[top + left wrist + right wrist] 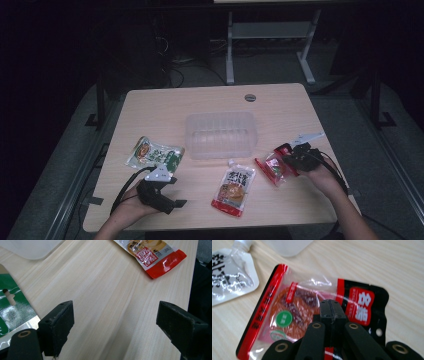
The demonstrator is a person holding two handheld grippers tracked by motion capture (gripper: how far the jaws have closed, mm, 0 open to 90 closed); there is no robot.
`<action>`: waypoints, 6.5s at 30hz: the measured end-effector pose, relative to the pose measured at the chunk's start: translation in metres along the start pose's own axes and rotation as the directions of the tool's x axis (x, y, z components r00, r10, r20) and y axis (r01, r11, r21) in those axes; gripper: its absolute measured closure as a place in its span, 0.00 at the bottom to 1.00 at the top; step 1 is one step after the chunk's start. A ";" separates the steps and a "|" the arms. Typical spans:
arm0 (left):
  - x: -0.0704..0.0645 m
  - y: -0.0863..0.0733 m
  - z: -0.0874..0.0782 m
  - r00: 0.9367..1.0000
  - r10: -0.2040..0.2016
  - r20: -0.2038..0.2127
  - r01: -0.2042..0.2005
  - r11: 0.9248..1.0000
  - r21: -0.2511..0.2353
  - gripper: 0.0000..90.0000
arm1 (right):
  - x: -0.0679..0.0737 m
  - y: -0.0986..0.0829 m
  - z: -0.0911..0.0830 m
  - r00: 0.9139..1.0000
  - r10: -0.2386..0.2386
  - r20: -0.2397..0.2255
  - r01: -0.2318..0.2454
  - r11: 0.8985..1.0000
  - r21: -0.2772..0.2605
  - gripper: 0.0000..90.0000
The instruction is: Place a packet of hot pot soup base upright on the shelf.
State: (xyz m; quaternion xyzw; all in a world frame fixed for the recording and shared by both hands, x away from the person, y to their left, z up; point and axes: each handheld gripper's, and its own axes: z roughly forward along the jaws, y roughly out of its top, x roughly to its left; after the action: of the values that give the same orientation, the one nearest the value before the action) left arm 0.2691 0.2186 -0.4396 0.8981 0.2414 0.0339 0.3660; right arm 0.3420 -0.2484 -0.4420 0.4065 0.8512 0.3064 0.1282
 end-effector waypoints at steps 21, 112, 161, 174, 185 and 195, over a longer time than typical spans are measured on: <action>-0.002 0.003 0.003 1.000 0.003 0.013 -0.003 1.000 -0.003 0.16 | 0.023 0.005 0.009 0.995 -0.070 -0.076 0.072 0.997 0.018 1.00; -0.022 0.153 0.180 0.971 0.216 0.098 -0.219 0.976 0.018 1.00 | -0.032 -0.019 -0.021 0.978 0.159 -0.137 -0.172 0.981 -0.092 0.37; -0.024 0.153 0.180 0.975 0.202 0.096 -0.205 0.979 0.018 1.00 | -0.024 -0.015 0.004 0.952 0.186 -0.244 -0.198 0.980 -0.026 0.32; -0.023 0.152 0.180 0.974 0.203 0.097 -0.205 0.979 0.017 1.00 | -0.027 -0.017 0.012 0.941 0.211 -0.263 -0.219 0.976 -0.001 0.20; -0.023 0.152 0.179 0.973 0.211 0.098 -0.214 0.977 0.022 1.00 | -0.025 -0.017 0.009 0.932 0.202 -0.302 -0.219 0.976 -0.021 0.32; -0.023 0.152 0.180 0.973 0.209 0.094 -0.212 0.977 0.017 1.00 | -0.019 -0.010 -0.011 0.957 0.135 -0.258 -0.168 0.980 -0.108 0.64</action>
State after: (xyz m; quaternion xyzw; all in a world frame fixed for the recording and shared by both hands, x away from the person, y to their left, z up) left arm 0.3535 -0.0012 -0.4654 0.9240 0.1283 0.0280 0.3590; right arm 0.3425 -0.2725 -0.4399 0.4197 0.8052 0.4184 0.0221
